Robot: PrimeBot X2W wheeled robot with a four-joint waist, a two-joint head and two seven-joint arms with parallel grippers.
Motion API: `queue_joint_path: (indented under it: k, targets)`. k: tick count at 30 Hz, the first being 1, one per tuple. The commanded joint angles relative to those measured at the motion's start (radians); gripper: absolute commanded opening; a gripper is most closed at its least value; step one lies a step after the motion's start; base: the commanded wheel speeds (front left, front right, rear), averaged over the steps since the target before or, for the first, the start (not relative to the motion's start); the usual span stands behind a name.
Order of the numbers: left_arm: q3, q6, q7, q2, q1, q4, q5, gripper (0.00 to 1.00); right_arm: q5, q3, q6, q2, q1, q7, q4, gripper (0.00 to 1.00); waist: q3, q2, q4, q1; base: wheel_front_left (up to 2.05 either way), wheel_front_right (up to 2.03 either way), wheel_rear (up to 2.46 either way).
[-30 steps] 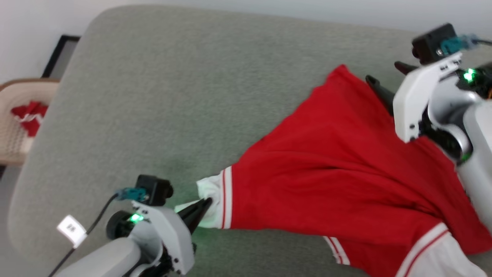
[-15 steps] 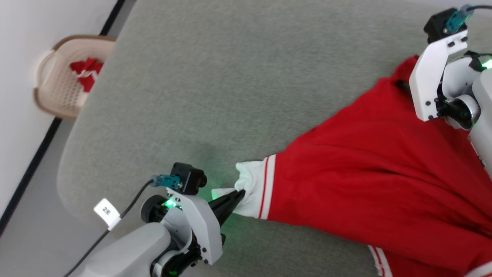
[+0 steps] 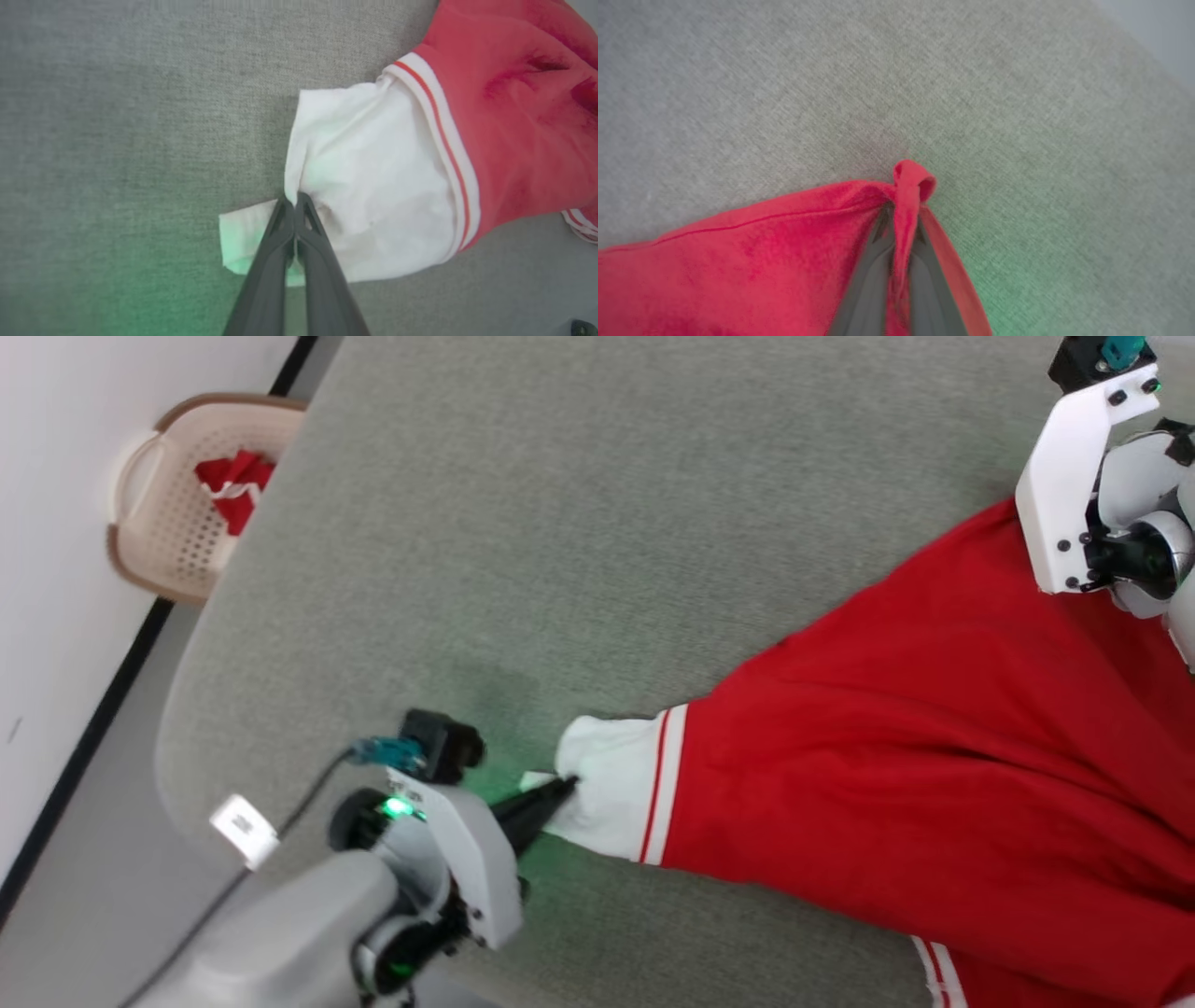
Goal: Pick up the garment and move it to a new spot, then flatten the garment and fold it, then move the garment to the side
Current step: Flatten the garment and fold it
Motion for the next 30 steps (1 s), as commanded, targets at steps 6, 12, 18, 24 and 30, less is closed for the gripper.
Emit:
queue_joint_path:
  k: [6, 12, 18, 24, 30]
  targets:
    - [0.028, 0.021, 0.051, 0.082, -0.069, -0.017, 0.0, 0.0, 0.048, 0.028, -0.002, -0.022, -0.019, -0.054, -0.042, 0.0, -0.065, 0.0, -0.088, 0.0, 0.0, 0.0, 0.0]
    - [0.064, 0.058, 0.143, 0.187, -0.188, -0.067, 0.019, 0.0, 0.102, 0.025, -0.002, -0.045, -0.033, -0.142, -0.116, 0.0, -0.133, 0.0, -0.163, 0.0, 0.0, 0.0, 0.0]
    - [0.103, 0.075, 0.265, 0.246, -0.36, -0.064, 0.032, 0.0, 0.144, -0.005, -0.002, -0.064, -0.053, -0.215, -0.153, 0.0, -0.196, 0.0, -0.229, 0.0, 0.0, 0.0, 0.0]
    - [0.135, 0.073, 0.339, 0.235, -0.551, 0.024, 0.069, 0.0, 0.166, -0.029, -0.002, -0.07, -0.083, -0.255, -0.184, 0.0, -0.248, 0.0, -0.291, 0.0, 0.0, 0.0, 0.0]
    - [0.149, 0.042, 0.351, 0.204, -0.71, 0.156, 0.115, 0.0, 0.15, -0.088, -0.002, -0.045, -0.131, -0.315, -0.162, 0.0, -0.284, 0.0, -0.338, 0.0, 0.0, 0.0, 0.0]
